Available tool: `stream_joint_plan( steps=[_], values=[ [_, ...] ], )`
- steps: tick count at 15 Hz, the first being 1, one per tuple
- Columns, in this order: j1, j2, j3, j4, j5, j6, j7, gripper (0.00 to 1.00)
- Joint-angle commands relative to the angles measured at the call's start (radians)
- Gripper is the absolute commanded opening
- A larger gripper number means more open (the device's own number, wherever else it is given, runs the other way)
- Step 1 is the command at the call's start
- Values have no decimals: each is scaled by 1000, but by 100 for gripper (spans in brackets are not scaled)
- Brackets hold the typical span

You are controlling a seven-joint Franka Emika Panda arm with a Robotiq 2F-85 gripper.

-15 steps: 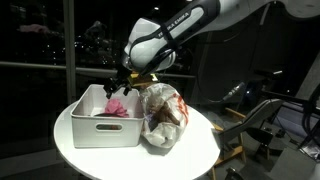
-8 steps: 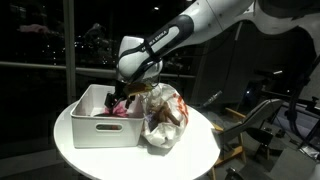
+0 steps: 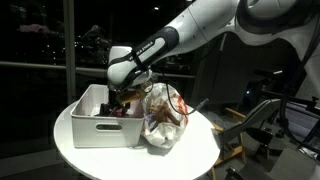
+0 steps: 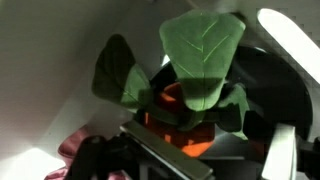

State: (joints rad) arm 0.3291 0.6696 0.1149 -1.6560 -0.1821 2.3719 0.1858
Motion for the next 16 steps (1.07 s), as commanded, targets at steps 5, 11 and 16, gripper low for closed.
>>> stream_joint_plan(
  steps=[5, 11, 16],
  values=[
    [18, 62, -27, 30, -9, 68, 4, 100],
    [17, 74, -45, 18, -4, 116, 6, 42],
    [10, 25, -34, -16, 13, 106, 3, 8]
  ],
)
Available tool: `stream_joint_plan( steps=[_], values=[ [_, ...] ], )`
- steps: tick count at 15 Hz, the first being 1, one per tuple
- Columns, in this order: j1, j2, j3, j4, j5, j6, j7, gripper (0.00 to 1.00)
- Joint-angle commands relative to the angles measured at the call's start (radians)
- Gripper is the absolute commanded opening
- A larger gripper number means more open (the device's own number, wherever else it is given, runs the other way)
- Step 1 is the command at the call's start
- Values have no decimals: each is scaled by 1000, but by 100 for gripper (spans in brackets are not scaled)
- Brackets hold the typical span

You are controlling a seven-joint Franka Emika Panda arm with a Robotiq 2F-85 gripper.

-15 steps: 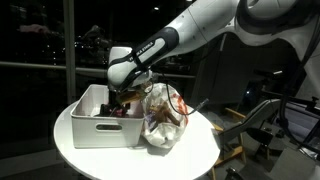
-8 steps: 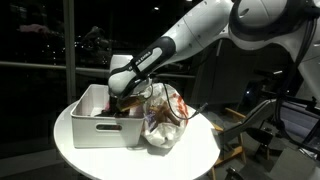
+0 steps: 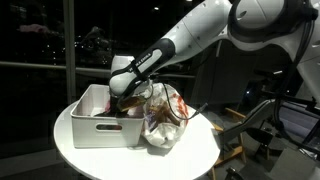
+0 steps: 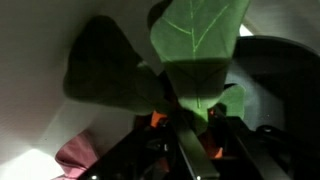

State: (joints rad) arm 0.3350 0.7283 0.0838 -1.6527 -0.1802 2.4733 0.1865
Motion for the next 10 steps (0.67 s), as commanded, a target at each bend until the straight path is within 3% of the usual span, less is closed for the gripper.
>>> stream_joint_plan(
  steps=[1, 4, 10],
  values=[
    [5, -47, -4, -28, 10, 6, 5, 7],
    [4, -120, -13, -69, 6, 33, 28, 8],
    [10, -362, -76, -248, -24, 241, 146, 9]
  ],
)
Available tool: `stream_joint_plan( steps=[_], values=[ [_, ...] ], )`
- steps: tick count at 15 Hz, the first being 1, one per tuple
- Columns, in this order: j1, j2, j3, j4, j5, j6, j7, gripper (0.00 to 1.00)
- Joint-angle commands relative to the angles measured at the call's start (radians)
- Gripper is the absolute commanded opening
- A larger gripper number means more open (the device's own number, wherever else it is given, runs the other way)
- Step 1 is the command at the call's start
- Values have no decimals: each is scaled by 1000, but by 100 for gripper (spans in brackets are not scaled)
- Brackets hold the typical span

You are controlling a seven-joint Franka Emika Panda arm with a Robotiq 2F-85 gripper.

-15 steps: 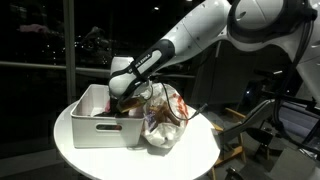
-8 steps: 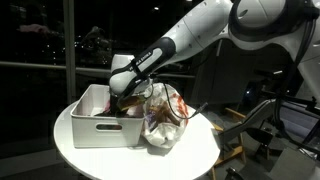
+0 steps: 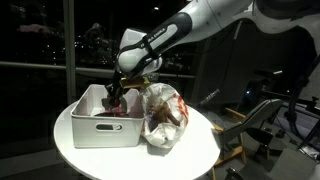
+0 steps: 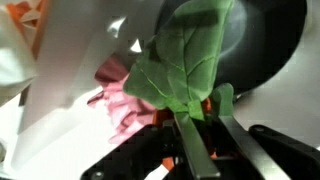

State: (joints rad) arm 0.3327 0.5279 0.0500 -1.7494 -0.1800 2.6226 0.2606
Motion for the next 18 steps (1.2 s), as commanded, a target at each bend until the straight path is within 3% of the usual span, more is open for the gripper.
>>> stream_joint_plan(
  steps=[1, 9, 13, 17, 18],
  values=[
    [16, -206, -57, -190, -39, 118, 92, 9],
    [-3, -622, -134, -619, -213, 412, 257, 8],
    [-79, -808, -156, -788, -293, 436, 383, 9],
    [-60, -816, -237, -849, -193, 405, 335, 12],
    [-130, -789, -154, -855, -36, 408, 218, 12]
  ],
)
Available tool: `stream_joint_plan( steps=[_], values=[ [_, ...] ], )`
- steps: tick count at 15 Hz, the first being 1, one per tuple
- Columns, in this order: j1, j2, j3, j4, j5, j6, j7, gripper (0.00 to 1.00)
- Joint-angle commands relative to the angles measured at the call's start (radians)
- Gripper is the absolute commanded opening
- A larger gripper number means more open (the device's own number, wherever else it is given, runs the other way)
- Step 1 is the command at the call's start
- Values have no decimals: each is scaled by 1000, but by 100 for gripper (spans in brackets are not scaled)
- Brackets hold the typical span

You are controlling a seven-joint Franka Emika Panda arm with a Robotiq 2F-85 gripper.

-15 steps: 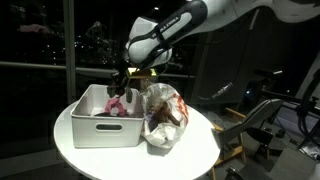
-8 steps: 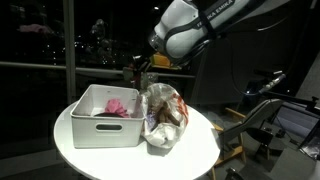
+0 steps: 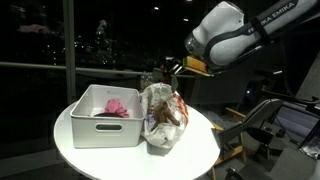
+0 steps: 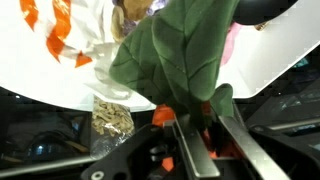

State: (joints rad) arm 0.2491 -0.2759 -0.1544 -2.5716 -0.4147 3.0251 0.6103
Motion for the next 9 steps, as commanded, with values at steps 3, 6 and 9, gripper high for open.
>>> stream_joint_plan(
  steps=[3, 6, 9],
  values=[
    [135, 109, -107, -3, 270, -38, -167, 12],
    [211, 216, -142, 45, 407, -66, -261, 12],
    [71, 355, 8, 129, 508, -104, -338, 12]
  ],
)
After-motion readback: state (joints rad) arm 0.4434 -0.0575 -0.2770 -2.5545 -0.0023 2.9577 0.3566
